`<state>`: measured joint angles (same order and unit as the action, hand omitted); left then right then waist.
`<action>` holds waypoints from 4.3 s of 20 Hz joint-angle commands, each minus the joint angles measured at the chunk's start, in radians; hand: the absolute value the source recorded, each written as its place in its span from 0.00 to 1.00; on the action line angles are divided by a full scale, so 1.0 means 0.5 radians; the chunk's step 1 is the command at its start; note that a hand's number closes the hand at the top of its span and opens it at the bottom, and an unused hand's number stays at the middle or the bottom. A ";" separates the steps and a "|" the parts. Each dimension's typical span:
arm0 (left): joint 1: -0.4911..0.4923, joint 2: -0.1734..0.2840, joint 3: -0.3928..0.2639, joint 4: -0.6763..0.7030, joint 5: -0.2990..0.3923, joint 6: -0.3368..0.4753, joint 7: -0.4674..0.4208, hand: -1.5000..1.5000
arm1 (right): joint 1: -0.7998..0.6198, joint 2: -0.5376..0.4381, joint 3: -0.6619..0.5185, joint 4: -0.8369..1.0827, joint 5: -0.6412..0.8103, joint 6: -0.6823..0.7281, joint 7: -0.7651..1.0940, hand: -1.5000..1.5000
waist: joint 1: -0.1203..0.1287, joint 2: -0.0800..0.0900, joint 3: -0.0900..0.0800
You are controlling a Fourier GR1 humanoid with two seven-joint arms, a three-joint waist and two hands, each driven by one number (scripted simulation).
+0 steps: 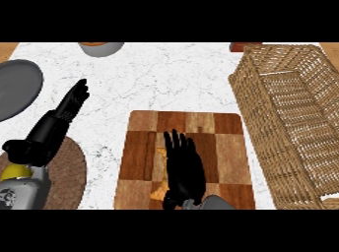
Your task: Pick the croissant from the cutting board and place it in the basket
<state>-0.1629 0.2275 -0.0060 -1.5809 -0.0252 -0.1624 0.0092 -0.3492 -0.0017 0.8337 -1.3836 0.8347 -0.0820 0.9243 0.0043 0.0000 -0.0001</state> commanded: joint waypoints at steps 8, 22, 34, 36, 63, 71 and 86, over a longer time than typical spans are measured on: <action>-0.081 -0.027 0.061 0.028 0.014 -0.075 0.069 0.50 | -0.176 0.003 0.066 0.334 -0.276 -0.043 -0.119 1.00 | 0.010 0.003 0.001; 0.052 -0.064 0.049 -0.121 -0.048 -0.044 0.105 0.50 | 0.215 -0.330 0.463 -0.140 0.179 -0.023 -0.368 1.00 | -0.017 -0.012 0.001; 0.008 -0.035 0.124 -0.010 -0.024 -0.053 0.041 0.50 | 1.021 -1.559 0.792 -1.563 0.035 -0.724 -1.014 1.00 | -0.073 -0.011 0.002; 0.095 -0.036 0.123 -0.071 -0.021 -0.055 0.001 0.50 | 1.108 -1.587 0.798 -1.742 -0.036 -0.922 -1.106 1.00 | -0.063 -0.018 0.005; 0.022 -0.052 0.089 -0.079 -0.058 -0.058 0.013 0.50 | 1.294 -2.501 0.065 -2.464 -0.383 -1.809 -0.919 1.00 | -0.006 0.016 -0.006; -0.021 -0.046 0.077 -0.043 -0.059 -0.082 0.012 0.50 | 1.038 -2.267 -0.252 -2.372 -0.515 -1.841 -0.589 1.00 | 0.017 0.028 -0.006; -0.071 -0.077 0.041 0.068 -0.058 -0.120 -0.025 0.50 | 0.409 -2.191 -0.787 -1.601 -1.473 -1.512 -0.632 1.00 | 0.094 0.044 0.011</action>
<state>-0.1970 0.1866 0.0107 -1.5786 -0.0600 -0.2093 0.0166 -0.0942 -1.1186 0.4859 -2.2760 0.2987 -0.8819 0.6966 0.0479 0.0188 0.0023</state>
